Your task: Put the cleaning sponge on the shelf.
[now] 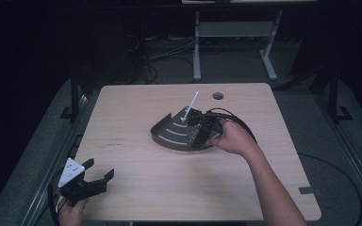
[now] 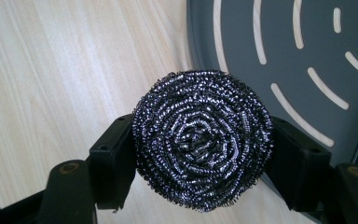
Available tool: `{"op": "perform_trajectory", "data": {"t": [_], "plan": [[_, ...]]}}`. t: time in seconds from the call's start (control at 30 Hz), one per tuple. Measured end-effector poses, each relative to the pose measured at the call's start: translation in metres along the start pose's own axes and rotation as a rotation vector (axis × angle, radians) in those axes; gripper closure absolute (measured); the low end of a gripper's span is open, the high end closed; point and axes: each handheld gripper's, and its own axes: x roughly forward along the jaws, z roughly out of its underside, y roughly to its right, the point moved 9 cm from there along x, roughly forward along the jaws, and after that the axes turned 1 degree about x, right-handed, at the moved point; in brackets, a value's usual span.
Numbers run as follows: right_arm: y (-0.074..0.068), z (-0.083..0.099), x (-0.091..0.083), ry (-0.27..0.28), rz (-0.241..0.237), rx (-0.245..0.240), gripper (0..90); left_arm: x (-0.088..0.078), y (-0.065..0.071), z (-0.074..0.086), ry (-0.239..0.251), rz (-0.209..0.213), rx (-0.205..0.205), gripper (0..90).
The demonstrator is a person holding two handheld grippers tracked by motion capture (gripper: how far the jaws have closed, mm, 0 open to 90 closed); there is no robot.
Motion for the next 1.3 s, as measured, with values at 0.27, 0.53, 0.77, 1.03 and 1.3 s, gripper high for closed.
{"op": "perform_trajectory", "data": {"t": [0.27, 0.53, 0.77, 1.03, 1.3], "plan": [[0.011, -0.005, 0.01, -0.008, -0.012, 0.023, 30.4, 0.0, 0.001, 0.0, 0.0, 0.0, 0.0, 13.4], [0.022, -0.005, 0.017, -0.009, -0.024, 0.052, 30.4, 0.0, 0.0, 0.0, 0.0, 0.001, -0.002, 13.4], [0.029, -0.006, 0.018, 0.001, -0.034, 0.072, 30.4, 0.0, 0.0, 0.0, 0.002, 0.002, -0.003, 13.3], [0.037, -0.014, 0.016, -0.011, -0.018, 0.072, 30.4, 0.0, 0.0, -0.001, 0.003, 0.001, -0.005, 13.3], [0.044, -0.024, 0.02, -0.002, -0.014, 0.085, 30.4, 0.0, 0.0, -0.001, 0.004, 0.004, -0.006, 13.3]]}}
